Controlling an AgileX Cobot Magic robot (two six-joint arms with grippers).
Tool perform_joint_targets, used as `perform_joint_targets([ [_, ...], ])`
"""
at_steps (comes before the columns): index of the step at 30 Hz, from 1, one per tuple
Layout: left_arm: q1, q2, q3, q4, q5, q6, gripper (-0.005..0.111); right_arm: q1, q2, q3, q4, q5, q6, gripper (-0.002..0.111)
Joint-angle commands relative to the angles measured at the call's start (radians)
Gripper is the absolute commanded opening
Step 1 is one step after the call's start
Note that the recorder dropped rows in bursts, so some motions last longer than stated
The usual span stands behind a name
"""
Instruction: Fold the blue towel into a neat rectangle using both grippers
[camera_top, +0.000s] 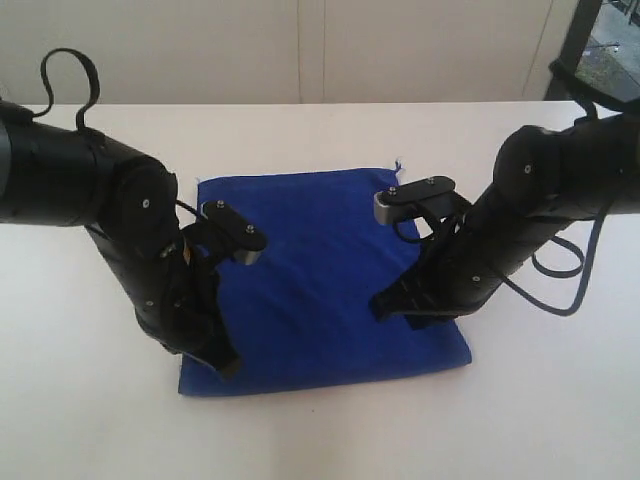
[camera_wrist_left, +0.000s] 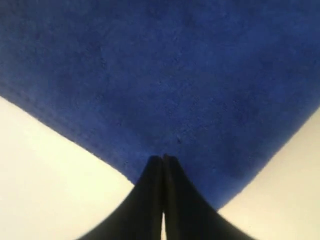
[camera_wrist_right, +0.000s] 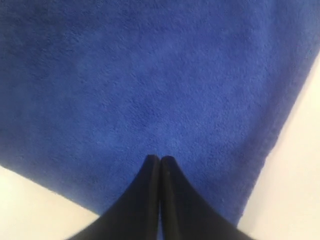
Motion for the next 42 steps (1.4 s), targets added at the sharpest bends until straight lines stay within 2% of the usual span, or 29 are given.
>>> perform_joint_targets([
  [1, -0.007, -0.009, 0.071, -0.005, -0.026, -0.013, 0.0, 0.004, -0.01, 0.028, -0.01, -0.053, 0.018, 0.0],
  [12, -0.007, -0.009, 0.163, 0.059, -0.078, 0.003, 0.0, 0.004, -0.055, 0.028, -0.01, -0.073, 0.018, 0.0],
  [22, -0.007, -0.009, 0.163, 0.293, -0.065, 0.003, 0.0, 0.004, -0.069, 0.028, -0.01, -0.073, 0.018, 0.0],
  [31, -0.007, -0.049, 0.154, 0.283, -0.061, -0.001, 0.0, 0.004, -0.094, 0.026, -0.01, -0.089, 0.018, 0.0],
  [35, -0.007, -0.121, 0.125, 0.259, 0.001, -0.006, 0.0, 0.004, -0.166, 0.026, -0.006, -0.029, 0.02, 0.0],
  [38, -0.007, -0.145, 0.117, 0.195, 0.022, -0.006, 0.0, 0.02, -0.174, 0.03, 0.017, 0.064, 0.029, 0.0],
  [42, -0.013, -0.147, 0.117, 0.037, 0.004, 0.055, 0.0, 0.091, -0.167, 0.076, 0.019, 0.028, 0.096, 0.0],
])
